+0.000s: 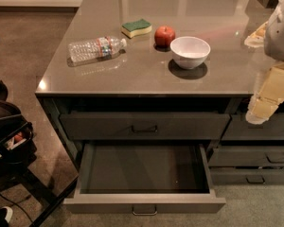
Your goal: Place water bottle into middle drawer
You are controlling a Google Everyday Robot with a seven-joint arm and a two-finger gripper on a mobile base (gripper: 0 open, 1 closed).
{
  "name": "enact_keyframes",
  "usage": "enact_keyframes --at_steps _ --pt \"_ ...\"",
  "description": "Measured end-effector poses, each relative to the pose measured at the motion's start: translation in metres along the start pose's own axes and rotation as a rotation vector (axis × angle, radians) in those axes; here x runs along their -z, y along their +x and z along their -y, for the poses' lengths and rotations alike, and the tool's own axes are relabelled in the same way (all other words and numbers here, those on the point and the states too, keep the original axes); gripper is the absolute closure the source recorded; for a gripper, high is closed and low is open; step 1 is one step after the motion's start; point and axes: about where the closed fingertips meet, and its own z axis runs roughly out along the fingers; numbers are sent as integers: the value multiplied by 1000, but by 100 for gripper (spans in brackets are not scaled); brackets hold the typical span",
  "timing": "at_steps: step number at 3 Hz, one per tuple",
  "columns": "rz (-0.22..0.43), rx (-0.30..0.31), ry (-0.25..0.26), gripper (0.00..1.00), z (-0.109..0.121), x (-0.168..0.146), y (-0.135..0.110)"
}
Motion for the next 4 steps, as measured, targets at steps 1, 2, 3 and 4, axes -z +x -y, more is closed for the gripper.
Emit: enact_keyframes --at_steps 1,2,3,4 --pt "16 5 13 0 2 2 -2" --pt "139 80 29 0 23 -5 -37" --pt "356 229 33 0 53 -10 -115" --pt "544 407 23 0 74 -4 -201"
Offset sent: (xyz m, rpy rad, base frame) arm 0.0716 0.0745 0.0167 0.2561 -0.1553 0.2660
